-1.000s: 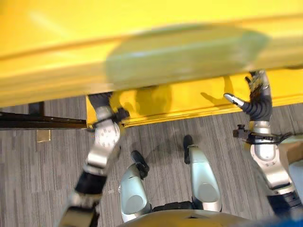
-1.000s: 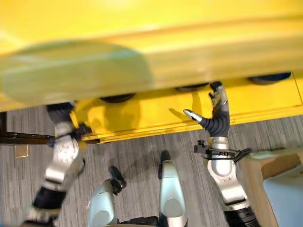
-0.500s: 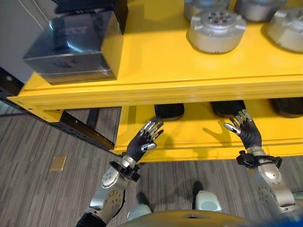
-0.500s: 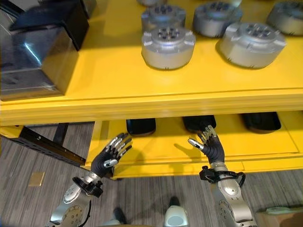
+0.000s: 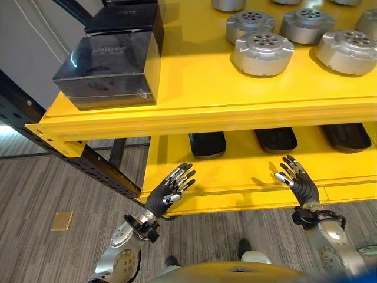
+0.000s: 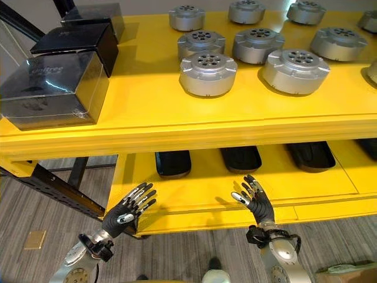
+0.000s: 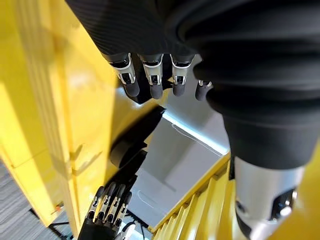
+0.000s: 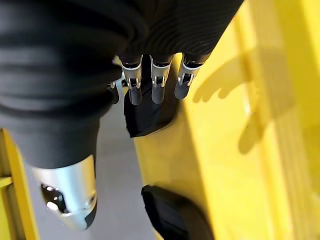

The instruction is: Move parts from the plastic box to the shelf.

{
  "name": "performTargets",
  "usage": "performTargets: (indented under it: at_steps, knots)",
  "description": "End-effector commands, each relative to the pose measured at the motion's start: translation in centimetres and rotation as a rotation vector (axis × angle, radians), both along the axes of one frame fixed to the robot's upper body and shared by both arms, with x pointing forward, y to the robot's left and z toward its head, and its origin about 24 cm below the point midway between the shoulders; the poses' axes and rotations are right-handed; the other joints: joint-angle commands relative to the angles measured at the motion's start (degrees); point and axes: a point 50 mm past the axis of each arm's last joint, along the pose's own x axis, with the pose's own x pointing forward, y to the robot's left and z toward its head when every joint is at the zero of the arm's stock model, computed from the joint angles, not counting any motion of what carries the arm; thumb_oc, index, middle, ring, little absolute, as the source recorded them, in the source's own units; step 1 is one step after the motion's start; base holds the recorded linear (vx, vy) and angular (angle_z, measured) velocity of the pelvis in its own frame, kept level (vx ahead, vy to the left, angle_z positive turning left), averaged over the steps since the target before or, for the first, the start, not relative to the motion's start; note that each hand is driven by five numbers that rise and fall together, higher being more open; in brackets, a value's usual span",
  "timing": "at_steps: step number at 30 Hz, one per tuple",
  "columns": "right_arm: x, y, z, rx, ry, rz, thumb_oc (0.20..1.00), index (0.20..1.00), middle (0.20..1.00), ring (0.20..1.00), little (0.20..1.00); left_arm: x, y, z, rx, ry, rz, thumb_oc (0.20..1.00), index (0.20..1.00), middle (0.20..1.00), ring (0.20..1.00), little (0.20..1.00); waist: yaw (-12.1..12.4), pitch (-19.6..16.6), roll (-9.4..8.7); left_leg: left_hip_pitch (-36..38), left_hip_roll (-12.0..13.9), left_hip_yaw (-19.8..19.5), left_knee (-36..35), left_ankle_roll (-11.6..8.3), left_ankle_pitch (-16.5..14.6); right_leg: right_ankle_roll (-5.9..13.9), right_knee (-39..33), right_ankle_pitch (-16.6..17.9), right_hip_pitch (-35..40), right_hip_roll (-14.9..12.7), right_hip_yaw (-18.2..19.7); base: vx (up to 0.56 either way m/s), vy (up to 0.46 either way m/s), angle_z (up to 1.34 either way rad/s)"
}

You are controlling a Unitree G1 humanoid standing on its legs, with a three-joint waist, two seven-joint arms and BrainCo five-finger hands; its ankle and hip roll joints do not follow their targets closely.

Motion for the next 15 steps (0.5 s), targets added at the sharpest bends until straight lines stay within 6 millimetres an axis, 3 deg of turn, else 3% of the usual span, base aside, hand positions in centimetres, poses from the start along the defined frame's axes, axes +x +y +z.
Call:
performTargets:
  at_steps: [1, 8, 11, 15]
  knots:
    - [1.1, 0.5, 3.0, -0.024, -0.151, 0.044, 1.0, 1.0, 1.0, 1.0, 1.0, 1.1, 0.9, 2.6, 0.041, -0.143, -0.028, 1.0, 1.0, 1.0, 1.0, 1.0, -0.55, 1.31, -1.57, 1.97, 2.79, -0.33, 0.66, -1.56, 0.36, 4.25, 0.61, 2.05, 1.89, -4.79, -2.9, 0.03, -0.002, -0.07]
    - [0.2, -0.2, 2.6, -0.083, -0.108, 0.025, 1.0, 1.0, 1.0, 1.0, 1.0, 1.0, 1.6, 2.9, 0.061, -0.152, -0.002, 1.0, 1.0, 1.0, 1.0, 1.0, -0.89, 1.06, -1.66, 2.41, 2.8, -0.21, 0.66, -1.57, 0.07, 4.67, 0.61, 2.06, 1.92, -5.05, -2.56, 0.02, -0.002, -0.02]
    - [-1.2, -1.3, 2.6, -0.124, -0.082, 0.027, 1.0, 1.0, 1.0, 1.0, 1.0, 0.1, 2.5, 2.8, 0.079, -0.13, 0.006, 1.0, 1.0, 1.0, 1.0, 1.0, -1.29, 0.76, -1.96, 2.68, 3.03, 0.34, 0.66, -1.76, 0.06, 4.83, 0.61, 1.97, 1.93, -4.78, -2.58, 0.05, -0.017, -0.02]
    - [-1.2, -1.4, 2.6, -0.121, -0.087, 0.03, 1.0, 1.0, 1.0, 1.0, 1.0, -0.2, 2.2, 2.7, 0.072, -0.121, -0.034, 1.0, 1.0, 1.0, 1.0, 1.0, -1.39, 0.82, -2.03, 2.82, 3.13, 0.45, 0.66, -1.67, -0.04, 4.72, 0.61, 1.76, 2.04, -4.54, -2.59, 0.0, 0.0, 0.0]
